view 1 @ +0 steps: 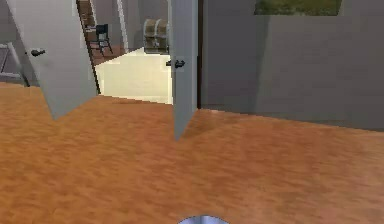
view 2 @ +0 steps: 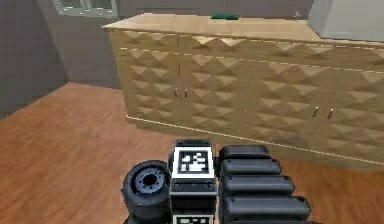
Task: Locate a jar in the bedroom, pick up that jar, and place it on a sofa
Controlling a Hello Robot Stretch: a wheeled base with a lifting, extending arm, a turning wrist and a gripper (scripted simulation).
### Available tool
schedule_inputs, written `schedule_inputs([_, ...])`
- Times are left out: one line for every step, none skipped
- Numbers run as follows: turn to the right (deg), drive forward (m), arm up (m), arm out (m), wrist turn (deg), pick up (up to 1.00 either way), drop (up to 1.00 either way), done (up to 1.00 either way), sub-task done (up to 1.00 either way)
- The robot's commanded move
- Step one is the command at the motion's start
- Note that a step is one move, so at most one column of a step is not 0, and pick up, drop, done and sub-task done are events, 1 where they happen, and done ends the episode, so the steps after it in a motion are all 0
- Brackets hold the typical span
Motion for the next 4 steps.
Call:
schedule_inputs([0.0,0.95,0.00,0.00,0.0,0.00,0.00,0.00,0.00])
schedule_inputs([-45.0,0.00,0.00,0.00,0.0,0.00,0.00,0.00,0.00])
schedule_inputs([-6.0,0.00,0.00,0.00,0.0,0.00,0.00,0.00,0.00])
schedule_inputs([0.0,0.90,0.00,0.00,0.0,0.00,0.00,0.00,0.00])
